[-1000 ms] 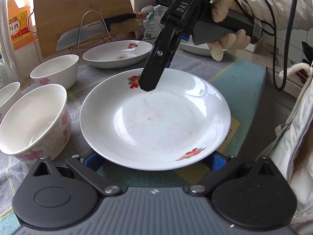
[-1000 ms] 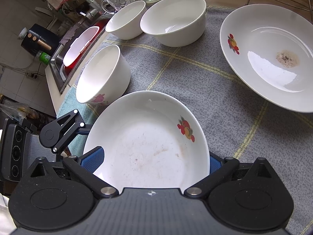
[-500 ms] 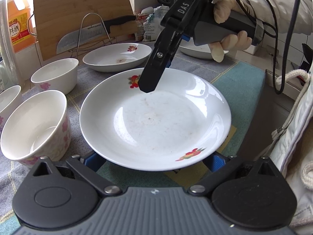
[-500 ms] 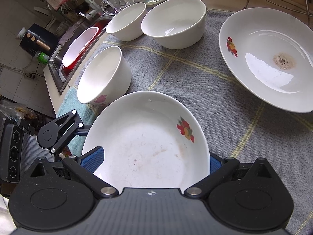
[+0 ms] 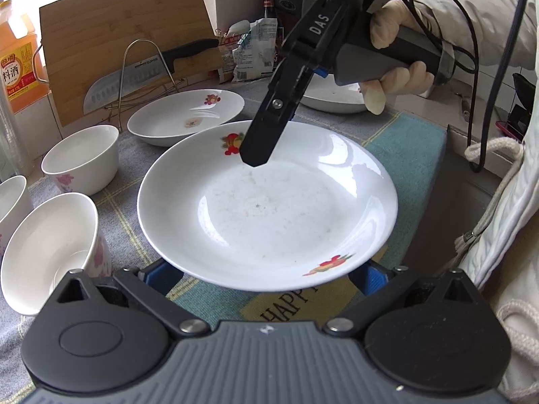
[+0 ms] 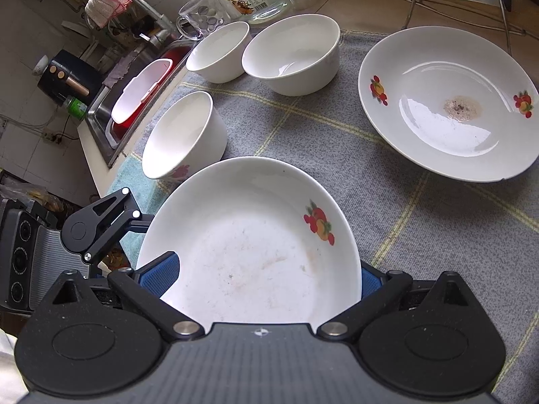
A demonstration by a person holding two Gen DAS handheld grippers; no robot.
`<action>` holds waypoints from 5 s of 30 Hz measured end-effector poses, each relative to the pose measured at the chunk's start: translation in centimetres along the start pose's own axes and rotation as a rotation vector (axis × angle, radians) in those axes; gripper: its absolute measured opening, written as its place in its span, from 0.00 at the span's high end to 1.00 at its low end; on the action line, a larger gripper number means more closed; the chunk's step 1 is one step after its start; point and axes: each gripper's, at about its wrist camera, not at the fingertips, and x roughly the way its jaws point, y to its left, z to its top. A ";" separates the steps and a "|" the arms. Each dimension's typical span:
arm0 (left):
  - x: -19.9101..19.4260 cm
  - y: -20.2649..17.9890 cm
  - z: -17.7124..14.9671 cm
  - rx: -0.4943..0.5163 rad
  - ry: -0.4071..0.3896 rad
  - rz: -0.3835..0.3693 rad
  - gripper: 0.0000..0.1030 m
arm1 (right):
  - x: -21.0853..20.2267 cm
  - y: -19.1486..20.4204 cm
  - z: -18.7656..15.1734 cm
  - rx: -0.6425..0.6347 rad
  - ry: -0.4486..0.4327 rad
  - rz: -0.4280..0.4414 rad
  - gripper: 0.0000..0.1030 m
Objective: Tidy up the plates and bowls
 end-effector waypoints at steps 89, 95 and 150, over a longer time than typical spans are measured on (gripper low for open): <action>18.9 -9.2 17.9 0.107 0.067 -0.131 0.01 | -15.1 -23.4 -7.0 0.183 -0.225 -0.065 0.00; 19.3 -9.2 18.1 0.107 0.071 -0.131 0.01 | -15.0 -23.8 -7.2 0.193 -0.229 -0.070 0.00; 21.2 -9.0 19.0 0.172 0.085 -0.103 0.01 | -17.1 -24.2 -9.8 0.264 -0.268 -0.209 0.00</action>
